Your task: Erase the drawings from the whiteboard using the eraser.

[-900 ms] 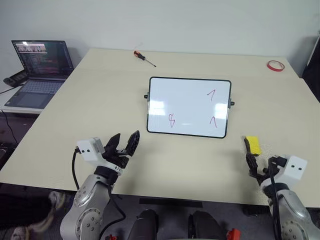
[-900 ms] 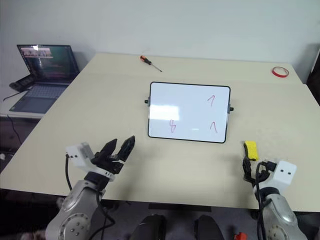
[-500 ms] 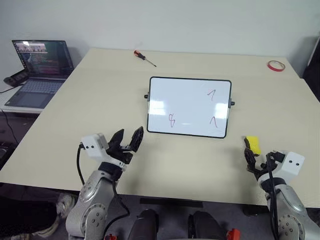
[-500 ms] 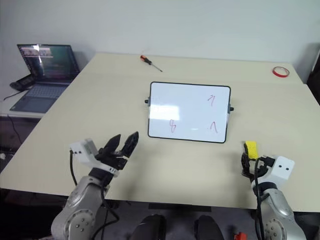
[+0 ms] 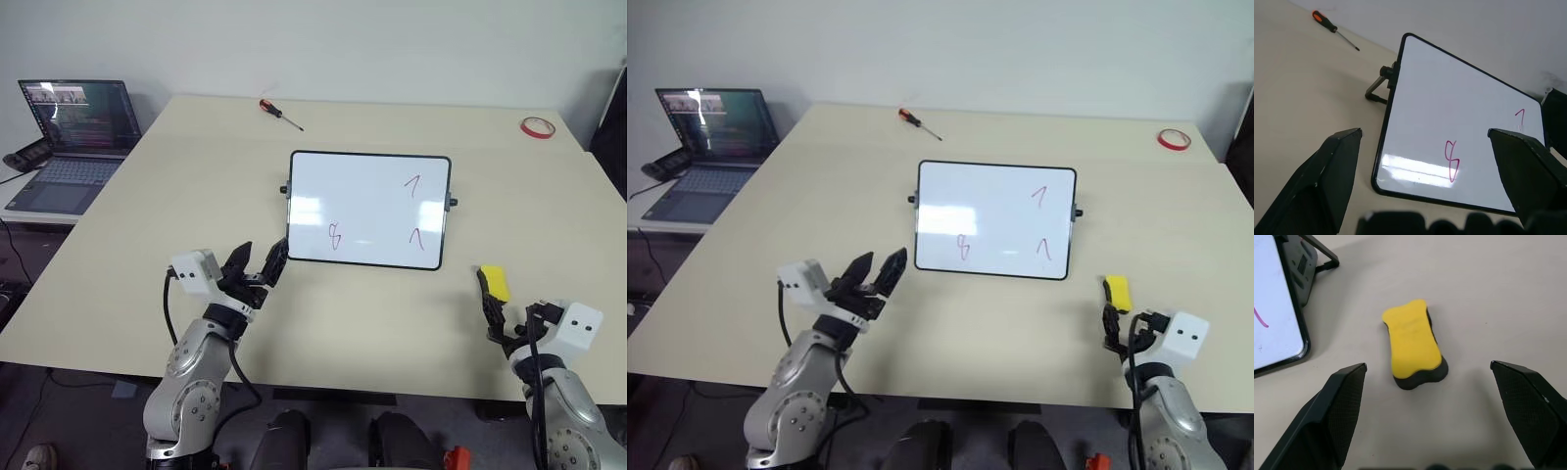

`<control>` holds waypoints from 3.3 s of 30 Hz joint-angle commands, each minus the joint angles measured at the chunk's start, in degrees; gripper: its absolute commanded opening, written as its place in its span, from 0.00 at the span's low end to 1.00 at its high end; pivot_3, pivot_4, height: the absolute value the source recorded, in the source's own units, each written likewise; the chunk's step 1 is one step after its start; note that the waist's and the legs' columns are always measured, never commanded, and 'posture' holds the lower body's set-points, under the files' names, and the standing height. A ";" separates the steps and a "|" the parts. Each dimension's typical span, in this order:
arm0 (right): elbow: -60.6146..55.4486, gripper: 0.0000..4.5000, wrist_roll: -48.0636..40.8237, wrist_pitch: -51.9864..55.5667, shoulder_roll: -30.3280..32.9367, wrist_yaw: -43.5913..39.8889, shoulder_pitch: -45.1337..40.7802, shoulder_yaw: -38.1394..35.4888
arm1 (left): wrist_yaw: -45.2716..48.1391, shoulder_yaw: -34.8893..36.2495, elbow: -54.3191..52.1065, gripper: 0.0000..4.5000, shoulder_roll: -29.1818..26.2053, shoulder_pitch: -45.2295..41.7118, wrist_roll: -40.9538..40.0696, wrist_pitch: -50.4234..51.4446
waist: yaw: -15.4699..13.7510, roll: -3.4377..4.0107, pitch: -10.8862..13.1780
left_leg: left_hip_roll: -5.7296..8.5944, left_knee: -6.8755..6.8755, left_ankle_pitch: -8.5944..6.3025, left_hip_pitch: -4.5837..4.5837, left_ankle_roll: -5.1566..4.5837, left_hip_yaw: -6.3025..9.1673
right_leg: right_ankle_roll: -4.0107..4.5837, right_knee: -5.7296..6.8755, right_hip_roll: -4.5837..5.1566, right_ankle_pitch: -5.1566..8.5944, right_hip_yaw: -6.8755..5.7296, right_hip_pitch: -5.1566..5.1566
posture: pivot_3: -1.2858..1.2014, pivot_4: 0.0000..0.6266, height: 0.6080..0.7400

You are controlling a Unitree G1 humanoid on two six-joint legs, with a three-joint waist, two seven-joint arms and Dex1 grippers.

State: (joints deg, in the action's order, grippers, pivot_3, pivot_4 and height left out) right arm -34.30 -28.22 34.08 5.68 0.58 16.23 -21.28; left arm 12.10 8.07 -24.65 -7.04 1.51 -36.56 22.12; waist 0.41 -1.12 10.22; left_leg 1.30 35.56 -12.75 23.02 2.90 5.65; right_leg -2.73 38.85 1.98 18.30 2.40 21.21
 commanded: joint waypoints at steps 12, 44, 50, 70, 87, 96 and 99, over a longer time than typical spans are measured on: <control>-2.62 0.99 1.89 -2.42 0.62 0.77 -0.80 1.99 | 5.27 0.69 -0.68 1.00 -5.88 -2.26 0.33 0.06 | 0.03 0.00 0.00 | -0.02 -0.02 0.00 -0.03 0.00 0.01 | 0.00 0.02 0.01 0.00 0.00 -0.01 | 0.52 0.24 1.00; 10.69 0.99 6.97 -4.39 8.75 -7.03 -13.03 4.35 | 65.15 -21.93 34.50 1.00 -20.30 -34.58 14.20 -16.47 | 1.39 0.03 0.01 | -0.06 -0.03 0.00 -0.07 -0.01 -0.13 | 0.27 0.13 -0.32 -0.16 0.00 0.03 | 0.52 0.24 1.00; 12.26 0.99 7.45 -4.87 8.99 -7.40 -14.30 4.50 | 66.71 -20.78 41.59 1.00 -19.06 -36.51 16.41 -21.69 | 1.48 0.03 0.01 | -0.06 -0.03 0.00 -0.07 -0.01 -0.10 | 0.27 0.15 -0.32 -0.16 -0.01 0.04 | 0.52 0.24 1.00; 16.42 0.99 9.25 -4.96 7.68 -7.97 -15.25 4.91 | 67.40 -19.64 43.78 1.00 -18.00 -37.52 17.17 -23.19 | 1.46 0.03 0.01 | -0.06 -0.01 0.01 -0.07 -0.02 -0.07 | 0.27 0.19 -0.32 -0.17 -0.03 0.04 | 0.52 0.24 1.00; 17.32 0.99 9.89 -5.58 7.84 -7.15 -16.08 4.02 | 66.72 -19.55 41.20 1.00 -18.11 -37.52 16.94 -20.68 | 1.46 0.04 0.01 | -0.06 0.04 0.01 -0.07 -0.02 -0.05 | 0.28 0.22 -0.32 -0.17 -0.04 0.03 | 0.52 0.24 1.00; 17.19 0.99 9.57 -5.56 7.97 -7.00 -16.21 3.83 | 66.35 -19.89 40.50 1.00 -17.77 -37.83 17.07 -20.15 | 1.46 0.04 0.01 | -0.06 0.06 0.01 -0.07 -0.02 -0.06 | 0.28 0.24 -0.33 -0.17 -0.04 0.03 | 0.52 0.24 1.00; 17.22 0.99 9.54 -5.56 7.93 -6.93 -16.22 3.78 | 66.34 -19.93 40.38 1.00 -17.79 -37.81 17.04 -20.05 | 1.46 0.04 0.01 | -0.06 0.07 0.01 -0.07 -0.02 -0.05 | 0.28 0.25 -0.33 -0.17 -0.04 0.03 | 0.52 0.24 1.00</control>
State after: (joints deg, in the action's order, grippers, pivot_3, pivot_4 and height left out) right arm -15.92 -18.69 29.71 13.12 -6.23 0.62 -16.69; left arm 78.24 -13.07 18.20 -24.94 -35.19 -19.06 2.11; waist 1.88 -1.08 10.23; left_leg 1.24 35.63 -12.74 22.95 2.88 5.59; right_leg -2.45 39.09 1.65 18.13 2.36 21.24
